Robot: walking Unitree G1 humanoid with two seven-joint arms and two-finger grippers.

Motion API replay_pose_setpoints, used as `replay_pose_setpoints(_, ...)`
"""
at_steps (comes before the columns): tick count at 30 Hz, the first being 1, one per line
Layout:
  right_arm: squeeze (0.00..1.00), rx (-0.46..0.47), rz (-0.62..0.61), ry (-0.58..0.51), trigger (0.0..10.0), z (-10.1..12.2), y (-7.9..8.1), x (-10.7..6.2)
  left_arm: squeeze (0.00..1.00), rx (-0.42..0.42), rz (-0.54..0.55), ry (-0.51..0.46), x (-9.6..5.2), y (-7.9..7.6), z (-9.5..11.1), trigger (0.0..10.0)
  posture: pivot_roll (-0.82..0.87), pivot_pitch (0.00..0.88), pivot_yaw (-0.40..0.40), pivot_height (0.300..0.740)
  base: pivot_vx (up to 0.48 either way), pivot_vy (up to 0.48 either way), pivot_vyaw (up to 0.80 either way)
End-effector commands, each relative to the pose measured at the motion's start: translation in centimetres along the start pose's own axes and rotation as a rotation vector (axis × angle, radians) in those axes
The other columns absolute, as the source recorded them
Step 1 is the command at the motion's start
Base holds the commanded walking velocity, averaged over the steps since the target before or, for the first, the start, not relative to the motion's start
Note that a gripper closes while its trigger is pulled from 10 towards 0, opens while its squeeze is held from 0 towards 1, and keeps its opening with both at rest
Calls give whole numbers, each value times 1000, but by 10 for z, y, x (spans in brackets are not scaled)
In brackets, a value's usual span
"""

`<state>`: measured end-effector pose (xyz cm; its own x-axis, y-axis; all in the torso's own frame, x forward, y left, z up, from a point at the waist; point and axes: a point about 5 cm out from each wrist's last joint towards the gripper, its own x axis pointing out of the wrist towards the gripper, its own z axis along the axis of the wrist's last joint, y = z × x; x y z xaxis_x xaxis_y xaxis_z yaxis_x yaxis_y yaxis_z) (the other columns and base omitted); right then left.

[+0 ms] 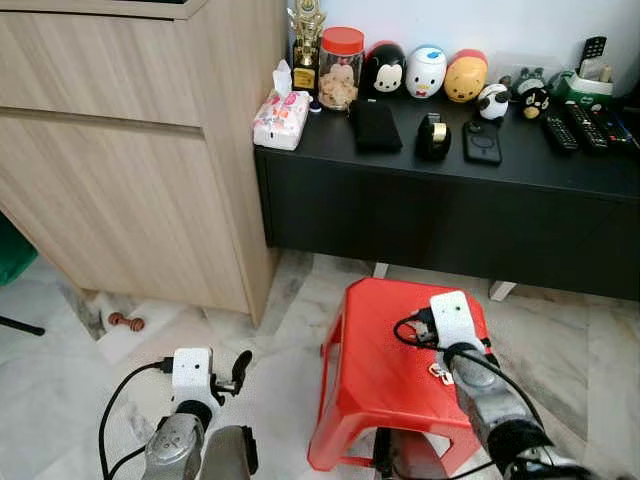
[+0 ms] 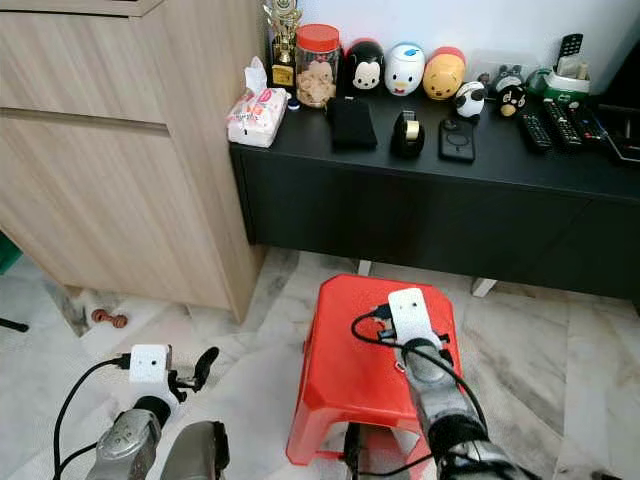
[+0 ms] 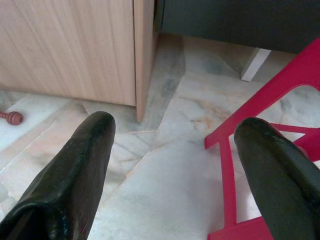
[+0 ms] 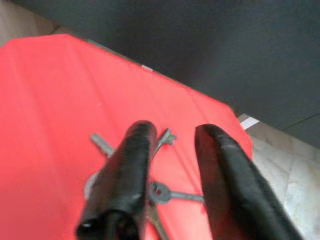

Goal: Hang keys on a hook

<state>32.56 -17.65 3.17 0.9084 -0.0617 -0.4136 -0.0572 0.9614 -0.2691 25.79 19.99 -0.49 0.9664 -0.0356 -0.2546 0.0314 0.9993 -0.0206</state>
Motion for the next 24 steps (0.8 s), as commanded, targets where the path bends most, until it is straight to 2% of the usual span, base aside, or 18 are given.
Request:
replay_pose_setpoints(1, 980, 7, 3, 13, 10000, -3, -2, 0, 0, -9, -1, 7, -4, 0, -4, 10000, 120, 135, -84, 594, 0, 0, 0)
replay_pose_setpoints(2, 980, 9, 6, 13, 10000, -3, -1, 0, 0, -9, -2, 6, -4, 0, -4, 10000, 120, 136, -85, 594, 0, 0, 0)
replay_pose_setpoints(3, 0, -2, 15, 18, 10000, -3, 0, 0, 0, -10, -1, 4, -4, 0, -4, 10000, 119, 140, -86, 594, 0, 0, 0)
replay_pose_setpoints(5, 0, -11, 20, 21, 10000, -4, 0, 0, 0, -11, -1, 3, -5, 0, -4, 10000, 119, 142, -87, 594, 0, 0, 0)
replay_pose_setpoints(9, 0, -30, 117, 55, 10000, -10, 13, -1, 0, -13, -4, -11, -5, -2, -2, 10000, 127, 173, -95, 594, 0, 0, 0)
replay_pose_setpoints(24, 0, -90, 107, 119, 10000, -20, 13, -2, 0, -15, 0, -19, -11, 0, -3, 10000, 133, 223, -95, 594, 0, 0, 0)
